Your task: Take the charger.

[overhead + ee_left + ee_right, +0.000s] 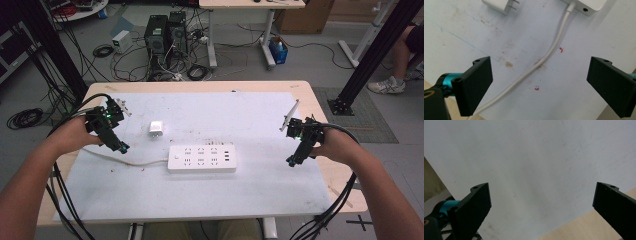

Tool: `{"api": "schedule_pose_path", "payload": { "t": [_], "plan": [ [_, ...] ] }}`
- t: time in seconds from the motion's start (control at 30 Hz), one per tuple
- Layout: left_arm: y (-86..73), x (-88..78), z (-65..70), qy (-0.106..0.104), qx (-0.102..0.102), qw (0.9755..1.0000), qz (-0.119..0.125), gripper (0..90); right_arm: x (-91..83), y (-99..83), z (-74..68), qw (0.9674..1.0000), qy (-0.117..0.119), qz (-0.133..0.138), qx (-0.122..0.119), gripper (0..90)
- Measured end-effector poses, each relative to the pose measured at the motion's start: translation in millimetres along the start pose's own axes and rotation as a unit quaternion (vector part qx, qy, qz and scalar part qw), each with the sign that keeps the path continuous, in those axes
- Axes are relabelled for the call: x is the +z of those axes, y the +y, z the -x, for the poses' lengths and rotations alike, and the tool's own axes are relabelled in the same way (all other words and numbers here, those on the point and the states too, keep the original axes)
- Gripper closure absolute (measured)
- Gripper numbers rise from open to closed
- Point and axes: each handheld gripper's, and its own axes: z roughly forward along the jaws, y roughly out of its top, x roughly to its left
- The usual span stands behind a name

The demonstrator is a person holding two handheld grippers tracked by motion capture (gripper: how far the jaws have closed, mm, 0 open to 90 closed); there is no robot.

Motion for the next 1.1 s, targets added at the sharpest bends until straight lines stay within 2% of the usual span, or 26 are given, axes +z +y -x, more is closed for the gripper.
{"api": "schedule_pose_path", "payload": {
  "t": [0.07, 0.17, 0.2, 0.23, 0.27, 0.3, 0.37, 0.4, 0.5, 0.57, 0.67, 0.7, 0.73, 0.77, 0.83, 0.93, 1.07, 1.1],
  "plan": [
    [-0.3, -3.0, 0.5, 0.011, -0.006, 0.9999, 0.004, 6.5, -0.5, 0.9, -0.9, 1.0, 0.001, 0.002, -0.001, 1.1],
    [0.0, -4.3, -0.6, 0.013, -0.015, 0.9997, 0.011, 6.5, -0.8, 1.4, -1.1, 1.0, -0.001, 0.006, -0.003, 1.1],
    [1.1, -4.1, -1.5, 0.017, -0.036, 0.999, 0.02, 6.5, -0.5, 1.4, -0.9, 1.0, -0.001, 0.005, -0.007, 1.1],
    [1.1, -4.1, -1.5, 0.017, -0.036, 0.999, 0.02, 6.5, -0.2, 1.2, -0.8, 1.0, -0.002, 0.004, -0.007, 1.1],
    [2.1, -3.9, -2.3, 0.002, -0.06, 0.9978, 0.028, 6.5, 0.2, 0.8, -0.5, 1.0, -0.004, 0.005, -0.007, 1.1],
    [2.1, -3.9, -2.3, 0.002, -0.06, 0.9978, 0.028, 6.5, 0.2, 0.8, -0.5, 1.0, -0.004, 0.005, -0.007, 1.1],
    [3.5, -4.8, -2.0, -0.009, -0.075, 0.9966, 0.031, 6.5, 0.8, 0.1, 0.1, 1.0, -0.005, 0.006, -0.005, 1.1],
    [4.8, -4.8, -1.7, -0.016, -0.095, 0.9948, 0.033, 6.5, 1.0, -0.1, 0.3, 1.0, -0.005, 0.007, -0.004, 1.1],
    [6.9, -7.0, -3.4, -0.025, -0.102, 0.994, 0.032, 6.5, 1.0, -0.2, 1.1, 0.9999, -0.005, 0.008, -0.005, 1.1],
    [10.6, -7.7, -4.6, -0.036, -0.105, 0.9927, 0.049, 6.5, 2.1, 1.0, -0.3, 1.0, -0.001, 0.005, -0.007, 1.2],
    [17.1, -4.8, -6.0, -0.033, -0.136, 0.9895, 0.036, 6.5, 2.3, 1.8, -0.9, 0.9999, -0.002, 0.007, -0.01, 1.2],
    [20.4, -2.7, -7.1, -0.032, -0.165, 0.9854, 0.031, 6.5, 2.2, 2.3, -0.9, 0.9999, -0.004, 0.007, -0.01, 1.2],
    [25.4, 0.9, -9.4, -0.024, -0.207, 0.9777, 0.025, 6.5, 2.2, 2.5, -1.0, 0.9999, -0.005, 0.007, -0.007, 1.2],
    [25.4, 0.9, -9.4, -0.024, -0.207, 0.9777, 0.025, 6.5, 2.3, 2.8, -0.8, 1.0, -0.005, 0.006, -0.006, 1.2],
    [29.5, 4.9, -12.5, -0.024, -0.23, 0.9725, 0.023, 6.5, 2.6, 3.1, -0.5, 0.9999, -0.006, 0.006, -0.007, 1.2],
    [35.8, 13.8, -17.1, -0.012, -0.268, 0.963, 0.02, 6.5, 3.8, 3.9, -0.3, 0.9999, -0.009, 0.004, -0.01, 1.3],
    [42.6, 24.2, -23.1, -0.006, -0.302, 0.9531, 0.018, 6.5, 5.9, 3.9, 0.4, 0.9999, -0.006, 0.004, -0.008, 1.3],
    [44.6, 26.5, -25.4, 0.003, -0.322, 0.9466, 0.018, 6.5, 5.9, 3.9, 0.4, 0.9999, -0.006, 0.004, -0.008, 1.3]
  ]
}}
